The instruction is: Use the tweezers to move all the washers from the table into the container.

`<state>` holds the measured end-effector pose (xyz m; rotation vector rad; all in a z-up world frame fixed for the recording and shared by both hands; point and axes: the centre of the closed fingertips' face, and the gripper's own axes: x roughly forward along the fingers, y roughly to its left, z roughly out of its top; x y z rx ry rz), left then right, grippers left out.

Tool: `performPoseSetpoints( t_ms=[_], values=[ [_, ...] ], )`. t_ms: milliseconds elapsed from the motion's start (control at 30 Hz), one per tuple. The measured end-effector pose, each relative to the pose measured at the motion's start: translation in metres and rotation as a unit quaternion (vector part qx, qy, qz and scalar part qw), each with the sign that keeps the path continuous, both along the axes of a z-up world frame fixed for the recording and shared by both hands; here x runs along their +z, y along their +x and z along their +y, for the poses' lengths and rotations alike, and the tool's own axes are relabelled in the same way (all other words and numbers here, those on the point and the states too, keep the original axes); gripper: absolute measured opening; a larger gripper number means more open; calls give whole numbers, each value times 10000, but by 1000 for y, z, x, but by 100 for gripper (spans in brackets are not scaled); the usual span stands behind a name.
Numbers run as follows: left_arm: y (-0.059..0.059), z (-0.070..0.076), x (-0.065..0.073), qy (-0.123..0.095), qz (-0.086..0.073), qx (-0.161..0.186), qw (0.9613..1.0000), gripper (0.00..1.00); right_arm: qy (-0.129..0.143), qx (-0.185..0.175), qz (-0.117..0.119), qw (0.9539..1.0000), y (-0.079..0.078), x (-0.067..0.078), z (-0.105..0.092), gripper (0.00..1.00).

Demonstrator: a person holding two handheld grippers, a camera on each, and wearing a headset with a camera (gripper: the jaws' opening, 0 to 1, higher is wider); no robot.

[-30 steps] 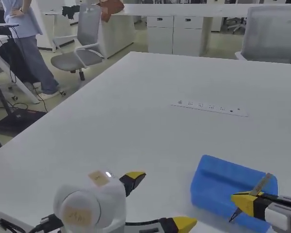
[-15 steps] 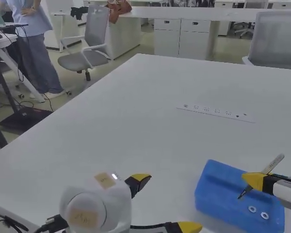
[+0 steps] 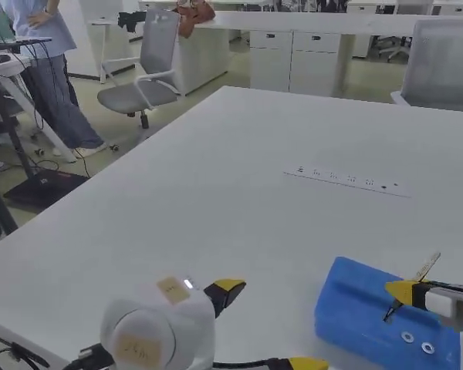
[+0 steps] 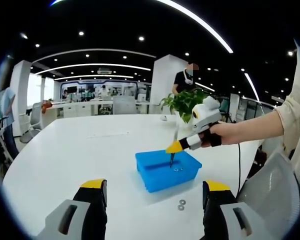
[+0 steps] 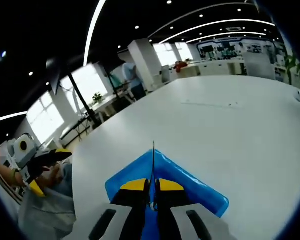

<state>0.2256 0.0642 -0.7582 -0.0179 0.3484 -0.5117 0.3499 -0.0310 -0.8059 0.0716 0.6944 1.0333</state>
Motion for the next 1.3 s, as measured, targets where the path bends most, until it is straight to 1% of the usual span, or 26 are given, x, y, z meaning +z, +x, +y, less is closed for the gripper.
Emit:
performPoseSetpoints(
  t_ms=[67,200,333,467,567,667,767,833,867,933,1033,1133,1300],
  values=[
    [0,1,0,-17,1,13,10000,80,-87,21,0,10000,0,-5,0,3],
    [0,1,0,-13,-9,20,10000,79,-164,49,18,9999,0,-9,-1,3],
    [0,1,0,-17,-10,27,10000,79,-269,46,-8,9996,2,-14,-3,3],
    [0,1,0,4,-5,16,10000,79,-342,18,27,9994,5,-20,-5,3],
    [0,1,0,-12,-9,25,10000,79,-378,129,-25,9992,4,-22,-3,3],
    [0,1,0,-22,-8,39,10000,79,-585,318,-241,9975,2,-24,-4,3],
    [0,1,0,-13,-12,38,10000,79,-632,484,-449,9958,2,-23,-3,4],
    [0,1,0,-16,-10,34,10000,79,-698,596,-491,9946,-1,-24,-3,4],
    [0,1,0,-11,-11,34,10000,79,-677,680,-575,9937,-2,-22,-2,4],
    [0,1,0,-12,-8,29,10000,79,-670,756,-638,9928,-5,-21,-1,4],
    [0,1,1,-8,-11,31,10000,79,-605,813,-810,9915,-5,-16,0,4],
    [0,1,1,-13,-9,34,10000,79,-475,827,-937,9910,-7,-8,3,4],
    [0,1,1,-19,-9,24,10000,79,-343,927,-1190,9880,-14,8,7,4]
  ],
)
